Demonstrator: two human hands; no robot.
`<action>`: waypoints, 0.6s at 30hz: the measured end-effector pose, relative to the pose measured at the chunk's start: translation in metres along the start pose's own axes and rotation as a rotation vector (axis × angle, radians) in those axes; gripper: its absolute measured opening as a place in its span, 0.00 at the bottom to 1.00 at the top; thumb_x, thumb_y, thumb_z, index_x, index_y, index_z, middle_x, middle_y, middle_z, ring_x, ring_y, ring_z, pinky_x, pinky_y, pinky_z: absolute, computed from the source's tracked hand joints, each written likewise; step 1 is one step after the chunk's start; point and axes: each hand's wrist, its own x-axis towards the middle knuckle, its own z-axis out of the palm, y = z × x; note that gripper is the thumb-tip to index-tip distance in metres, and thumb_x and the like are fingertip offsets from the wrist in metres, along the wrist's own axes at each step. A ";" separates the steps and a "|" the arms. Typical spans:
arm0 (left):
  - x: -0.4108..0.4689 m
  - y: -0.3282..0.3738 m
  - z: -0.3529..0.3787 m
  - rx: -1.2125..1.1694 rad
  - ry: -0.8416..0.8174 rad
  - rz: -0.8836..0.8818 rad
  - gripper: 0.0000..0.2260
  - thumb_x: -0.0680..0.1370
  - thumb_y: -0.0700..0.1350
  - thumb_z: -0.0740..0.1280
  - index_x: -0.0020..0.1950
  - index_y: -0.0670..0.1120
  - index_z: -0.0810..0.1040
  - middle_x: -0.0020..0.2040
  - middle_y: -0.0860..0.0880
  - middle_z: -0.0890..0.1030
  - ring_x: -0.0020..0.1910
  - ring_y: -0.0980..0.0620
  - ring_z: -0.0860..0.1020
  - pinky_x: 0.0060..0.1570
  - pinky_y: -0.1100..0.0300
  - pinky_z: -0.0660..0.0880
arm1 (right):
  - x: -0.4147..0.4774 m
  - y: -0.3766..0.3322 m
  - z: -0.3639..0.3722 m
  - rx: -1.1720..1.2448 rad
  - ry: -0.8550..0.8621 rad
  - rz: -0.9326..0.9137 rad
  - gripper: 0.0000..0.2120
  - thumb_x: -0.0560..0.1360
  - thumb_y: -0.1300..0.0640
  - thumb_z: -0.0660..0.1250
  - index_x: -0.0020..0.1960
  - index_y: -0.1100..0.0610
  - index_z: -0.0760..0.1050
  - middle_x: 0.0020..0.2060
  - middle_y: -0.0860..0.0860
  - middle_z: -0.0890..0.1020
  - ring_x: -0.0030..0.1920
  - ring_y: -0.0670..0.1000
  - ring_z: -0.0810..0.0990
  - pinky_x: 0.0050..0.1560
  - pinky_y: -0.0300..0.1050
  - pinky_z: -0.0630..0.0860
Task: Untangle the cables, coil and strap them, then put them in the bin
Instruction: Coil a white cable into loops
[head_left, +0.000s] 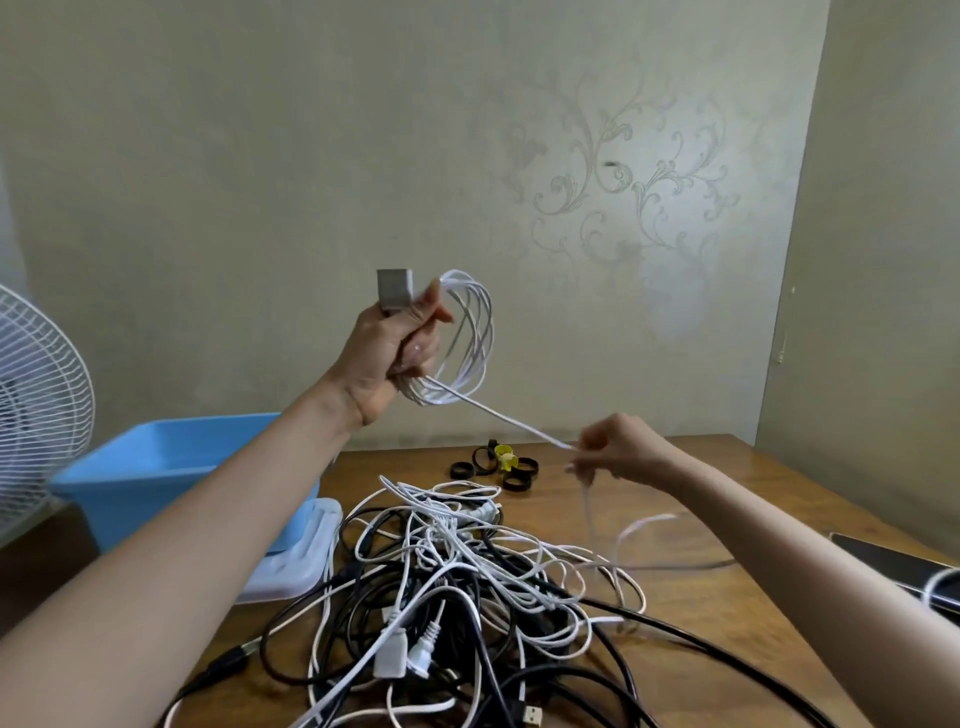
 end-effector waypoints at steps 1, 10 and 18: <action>0.002 0.004 -0.001 0.001 0.000 0.015 0.12 0.71 0.52 0.67 0.35 0.43 0.78 0.18 0.54 0.63 0.18 0.59 0.58 0.20 0.68 0.59 | 0.000 0.008 -0.001 -0.066 0.027 0.048 0.13 0.71 0.55 0.74 0.29 0.54 0.79 0.20 0.44 0.77 0.19 0.40 0.70 0.26 0.33 0.64; 0.005 0.009 -0.014 0.061 0.037 -0.043 0.12 0.75 0.50 0.63 0.37 0.42 0.74 0.18 0.54 0.62 0.17 0.60 0.58 0.19 0.68 0.57 | -0.012 0.021 -0.022 0.962 -0.112 0.258 0.10 0.79 0.66 0.59 0.43 0.66 0.76 0.30 0.56 0.74 0.21 0.42 0.65 0.19 0.31 0.62; -0.011 -0.016 0.022 0.326 0.141 -0.144 0.13 0.79 0.45 0.64 0.36 0.44 0.74 0.20 0.54 0.69 0.17 0.60 0.62 0.18 0.69 0.58 | -0.005 -0.052 -0.012 1.397 -0.311 0.530 0.06 0.77 0.67 0.59 0.42 0.63 0.71 0.18 0.51 0.70 0.11 0.43 0.62 0.13 0.33 0.63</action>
